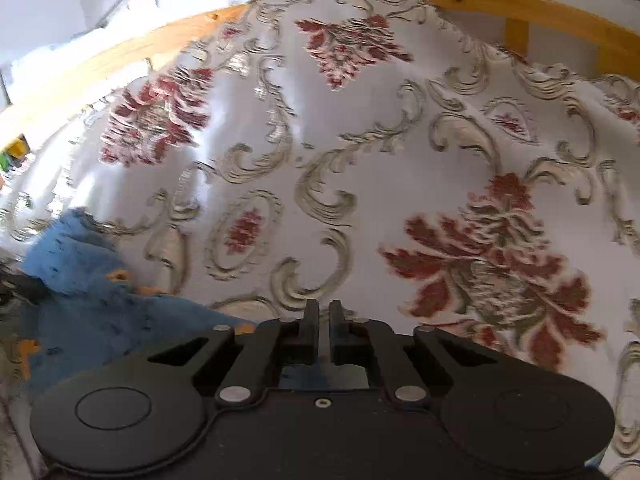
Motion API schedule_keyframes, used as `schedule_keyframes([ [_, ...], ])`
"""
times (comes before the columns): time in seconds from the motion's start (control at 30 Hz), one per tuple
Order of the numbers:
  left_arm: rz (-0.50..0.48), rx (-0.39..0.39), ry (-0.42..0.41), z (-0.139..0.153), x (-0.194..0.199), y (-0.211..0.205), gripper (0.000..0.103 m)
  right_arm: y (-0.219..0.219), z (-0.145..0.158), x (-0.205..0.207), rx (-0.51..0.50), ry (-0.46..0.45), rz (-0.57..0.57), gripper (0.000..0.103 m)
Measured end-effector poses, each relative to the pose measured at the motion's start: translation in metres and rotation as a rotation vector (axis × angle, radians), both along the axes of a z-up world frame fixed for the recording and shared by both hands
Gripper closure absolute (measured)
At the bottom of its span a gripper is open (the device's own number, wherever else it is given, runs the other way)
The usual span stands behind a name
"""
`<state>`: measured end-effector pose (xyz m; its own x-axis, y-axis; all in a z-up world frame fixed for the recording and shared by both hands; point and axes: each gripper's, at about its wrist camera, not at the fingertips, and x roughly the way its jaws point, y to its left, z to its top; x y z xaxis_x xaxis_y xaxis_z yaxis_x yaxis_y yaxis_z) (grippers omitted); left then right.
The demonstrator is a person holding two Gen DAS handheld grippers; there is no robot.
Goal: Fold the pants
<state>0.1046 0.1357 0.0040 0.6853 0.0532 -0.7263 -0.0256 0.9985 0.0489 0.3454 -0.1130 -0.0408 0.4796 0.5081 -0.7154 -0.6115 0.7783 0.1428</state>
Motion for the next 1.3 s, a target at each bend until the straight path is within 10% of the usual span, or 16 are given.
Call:
schedule_keyframes([
  [0.13, -0.035, 0.105, -0.071, 0.014, -0.009, -0.017, 0.096, -0.022, 0.015, -0.009, 0.076, 0.009, -0.031, 0.058],
  [0.23, -0.063, 0.006, -0.091, 0.018, -0.007, -0.024, 0.092, -0.041, 0.034, -0.042, 0.109, -0.039, -0.026, 0.044],
  [0.4, -0.14, -0.105, -0.047, -0.004, 0.018, -0.049, 0.053, -0.072, 0.025, -0.101, 0.173, 0.102, -0.039, 0.029],
  [0.6, -0.097, 0.006, 0.033, -0.029, 0.013, -0.037, 0.054, -0.158, 0.001, -0.168, 0.243, 0.267, -0.424, 0.026],
  [0.8, -0.045, 0.066, 0.054, -0.01, -0.001, -0.034, 0.052, -0.245, 0.024, -0.233, 0.197, 0.142, -0.859, 0.016],
  [0.87, -0.054, 0.048, 0.014, 0.001, -0.002, -0.047, 0.034, -0.261, 0.034, -0.259, 0.219, 0.054, -0.991, 0.006],
  [1.03, -0.31, -0.069, -0.07, 0.02, 0.03, -0.131, 0.021, -0.272, 0.027, -0.295, 0.301, -0.034, -1.153, 0.001],
  [1.3, -0.839, -0.261, 0.024, 0.002, 0.079, -0.299, 0.013, -0.317, 0.01, -0.289, 0.509, -0.051, -1.183, 0.011],
])
